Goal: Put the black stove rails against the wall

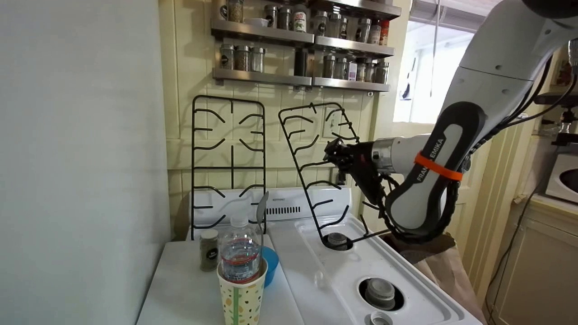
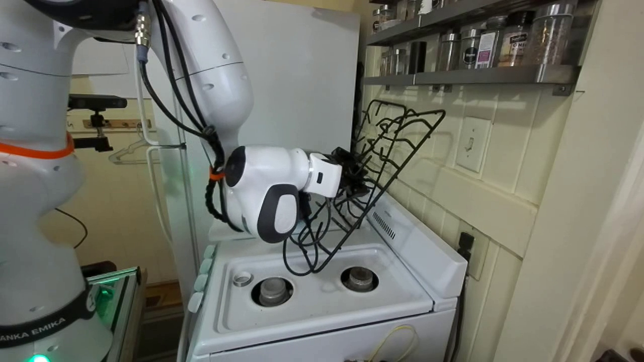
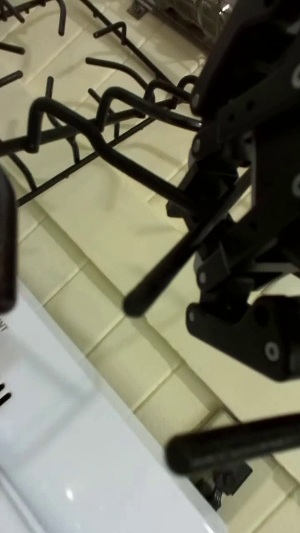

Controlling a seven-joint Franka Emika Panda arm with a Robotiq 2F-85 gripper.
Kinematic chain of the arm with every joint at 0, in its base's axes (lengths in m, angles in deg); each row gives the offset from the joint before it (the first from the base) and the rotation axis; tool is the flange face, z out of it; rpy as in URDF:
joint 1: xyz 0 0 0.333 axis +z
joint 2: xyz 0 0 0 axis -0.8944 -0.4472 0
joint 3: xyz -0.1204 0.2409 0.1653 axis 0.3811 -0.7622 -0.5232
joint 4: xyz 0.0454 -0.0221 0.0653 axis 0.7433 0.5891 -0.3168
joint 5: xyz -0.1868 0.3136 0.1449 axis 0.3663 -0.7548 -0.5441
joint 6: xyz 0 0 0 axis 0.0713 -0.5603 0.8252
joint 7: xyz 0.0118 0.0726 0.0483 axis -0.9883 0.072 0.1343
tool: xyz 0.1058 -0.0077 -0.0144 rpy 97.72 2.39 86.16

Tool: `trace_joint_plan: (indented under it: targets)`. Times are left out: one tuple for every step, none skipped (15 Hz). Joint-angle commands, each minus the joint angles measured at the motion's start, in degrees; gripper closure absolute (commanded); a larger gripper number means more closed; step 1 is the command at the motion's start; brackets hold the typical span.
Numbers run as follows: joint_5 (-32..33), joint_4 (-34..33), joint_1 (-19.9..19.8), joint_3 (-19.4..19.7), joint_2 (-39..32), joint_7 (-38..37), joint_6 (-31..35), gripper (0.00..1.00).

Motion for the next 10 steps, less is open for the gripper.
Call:
trace_joint_plan:
  targets:
    - [3.52,-6.45,-6.46,-6.00,-0.05,-4.67,1.96,1.00]
    - [4.24,-7.79,-8.44,-7.88,-0.34,-5.73,1.96,1.00]
    - [5.12,-9.15,-10.47,-9.78,-0.82,-6.79,1.96,1.00]
    - [5.67,-10.22,-12.58,-11.79,-1.36,-7.38,1.96,1.00]
    - [6.14,-10.92,-14.21,-13.18,-2.13,-7.87,2.40,1.00]
    - [6.64,-10.37,-14.16,-12.34,-3.28,-8.39,4.16,1.00]
    - [7.47,-12.07,-18.06,-16.47,-3.56,-9.06,1.73,1.00]
    - [8.01,-12.32,-19.22,-17.34,-4.53,-8.98,1.79,1.00]
    - [8.35,-12.59,-20.92,-18.91,-5.49,-8.72,1.97,1.00]
    - [8.20,-12.52,-21.88,-19.74,-6.16,-8.66,1.98,1.00]
